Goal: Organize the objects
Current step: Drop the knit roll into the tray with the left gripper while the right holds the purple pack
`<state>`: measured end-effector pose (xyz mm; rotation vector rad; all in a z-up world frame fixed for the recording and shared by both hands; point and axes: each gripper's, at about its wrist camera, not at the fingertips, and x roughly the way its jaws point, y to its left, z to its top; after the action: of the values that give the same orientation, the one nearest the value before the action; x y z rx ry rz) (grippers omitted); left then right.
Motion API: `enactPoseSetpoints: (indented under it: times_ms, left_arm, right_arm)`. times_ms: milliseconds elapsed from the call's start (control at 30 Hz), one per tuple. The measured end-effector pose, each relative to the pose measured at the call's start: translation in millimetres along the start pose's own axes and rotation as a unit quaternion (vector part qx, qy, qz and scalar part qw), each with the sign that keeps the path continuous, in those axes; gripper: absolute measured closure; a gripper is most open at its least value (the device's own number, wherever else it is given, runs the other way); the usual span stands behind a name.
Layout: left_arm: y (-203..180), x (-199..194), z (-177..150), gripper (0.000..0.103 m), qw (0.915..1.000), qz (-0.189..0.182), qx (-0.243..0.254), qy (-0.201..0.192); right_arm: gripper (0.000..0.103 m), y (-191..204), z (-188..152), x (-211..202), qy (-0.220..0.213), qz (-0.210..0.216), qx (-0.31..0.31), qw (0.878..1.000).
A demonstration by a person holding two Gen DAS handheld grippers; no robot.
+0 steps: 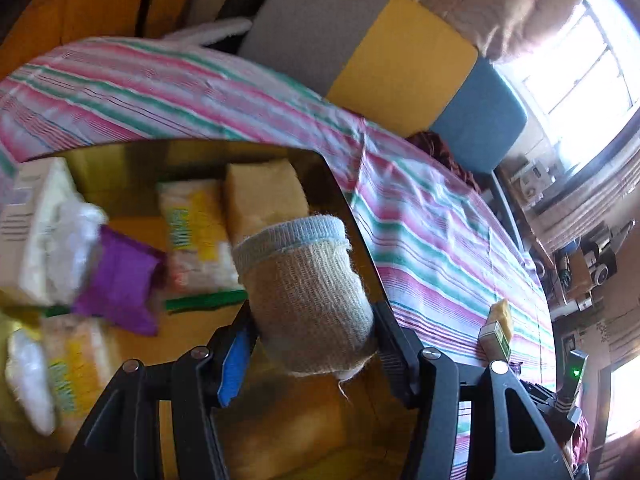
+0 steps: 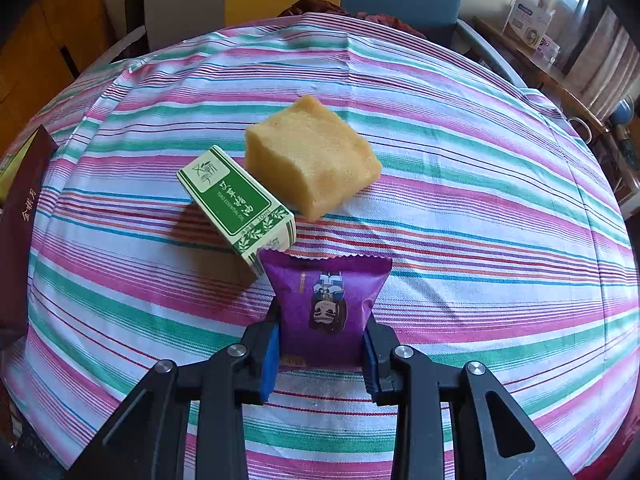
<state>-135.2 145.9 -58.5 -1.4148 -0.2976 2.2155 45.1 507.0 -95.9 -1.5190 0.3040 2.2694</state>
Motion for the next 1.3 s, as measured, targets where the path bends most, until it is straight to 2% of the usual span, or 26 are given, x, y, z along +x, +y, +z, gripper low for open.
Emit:
enactPoseSetpoints:
  times_ms: [67,200,367,700,867,1100,1300]
  left_arm:
    - [-2.7,13.0,1.8,0.045,0.9998,0.016,-0.002,0.013]
    - [-6.9,36.8,7.1,0.041,0.9991,0.018,0.005,0.038]
    - [-9.3,35.3,6.0,0.036,0.9989,0.033,0.020,0.028]
    - [-8.9,2.6,-2.1,0.036,0.9944,0.084,0.057,-0.028]
    - [-16.0,-26.2,-17.6,0.036,0.9868,0.113,0.090,-0.073]
    - [-25.8,-63.2,-36.8,0.036,0.9793,0.121,0.115,-0.115]
    - [-29.2,-85.3,-48.1,0.036,0.9748,0.124,0.128,-0.134]
  right_arm:
    - [0.069,0.7,0.2,-0.1,0.000,0.000,0.000,1.000]
    - [0.069,1.2,0.2,-0.2,0.000,0.001,0.001,1.000]
    - [0.069,0.9,0.4,-0.2,0.000,0.001,-0.001,1.000]
    - [0.069,-0.5,0.8,0.8,-0.001,-0.002,-0.005,1.000]
    - [0.069,-3.3,2.3,2.8,-0.002,-0.003,-0.007,1.000]
    - [0.069,-2.8,0.6,1.7,-0.003,-0.006,-0.010,1.000]
    - [0.069,-0.8,-2.1,-0.1,-0.005,-0.010,-0.013,1.000]
